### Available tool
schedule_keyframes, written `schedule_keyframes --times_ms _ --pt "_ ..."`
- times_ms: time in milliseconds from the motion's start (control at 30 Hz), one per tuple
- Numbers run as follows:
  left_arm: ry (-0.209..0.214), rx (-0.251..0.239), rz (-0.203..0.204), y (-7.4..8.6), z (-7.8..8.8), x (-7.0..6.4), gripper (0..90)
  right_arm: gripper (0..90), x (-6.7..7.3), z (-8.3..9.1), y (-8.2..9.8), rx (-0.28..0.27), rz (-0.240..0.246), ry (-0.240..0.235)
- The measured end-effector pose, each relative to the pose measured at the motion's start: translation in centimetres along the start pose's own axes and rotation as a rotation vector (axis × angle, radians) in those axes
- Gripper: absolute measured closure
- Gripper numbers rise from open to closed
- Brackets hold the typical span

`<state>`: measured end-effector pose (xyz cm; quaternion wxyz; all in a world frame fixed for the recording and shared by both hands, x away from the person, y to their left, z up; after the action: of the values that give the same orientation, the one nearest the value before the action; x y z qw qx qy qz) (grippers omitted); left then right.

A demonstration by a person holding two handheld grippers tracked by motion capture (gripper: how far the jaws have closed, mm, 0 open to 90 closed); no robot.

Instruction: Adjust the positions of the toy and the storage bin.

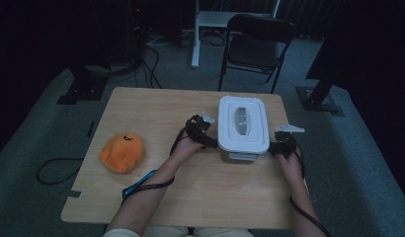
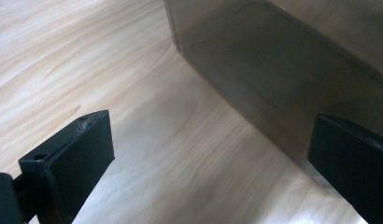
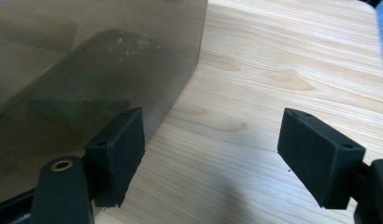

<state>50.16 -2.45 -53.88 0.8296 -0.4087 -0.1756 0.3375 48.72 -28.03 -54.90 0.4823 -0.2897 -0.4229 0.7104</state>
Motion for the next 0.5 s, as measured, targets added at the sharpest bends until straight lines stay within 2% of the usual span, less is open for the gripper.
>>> schedule_keyframes --times_ms 167,400,500 --pt "-0.006 -0.006 0.011 1.0 1.3 0.5 1.1 22.9 1.6 -0.2 -0.2 -0.003 0.015 -0.029" --pt "-0.017 0.001 -0.004 2.1 2.8 0.9 1.2 24.3 3.5 -0.5 -0.1 -0.025 -0.006 -0.064" --pt "-0.013 -0.008 0.010 2.6 3.4 1.0 1.2 24.3 4.1 -0.5 -0.1 -0.027 0.004 -0.074"
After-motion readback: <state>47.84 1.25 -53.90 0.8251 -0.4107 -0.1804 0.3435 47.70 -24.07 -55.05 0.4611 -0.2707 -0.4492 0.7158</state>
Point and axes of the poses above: each handheld gripper's, and its own axes: z roughly backward along the jaws, y roughly out of its underside, x roughly to its left, the point moved 9 cm from there along -z, roughly forward along the jaws, and after that the axes turned 9 degrees about -x, right-handed, at the moved point
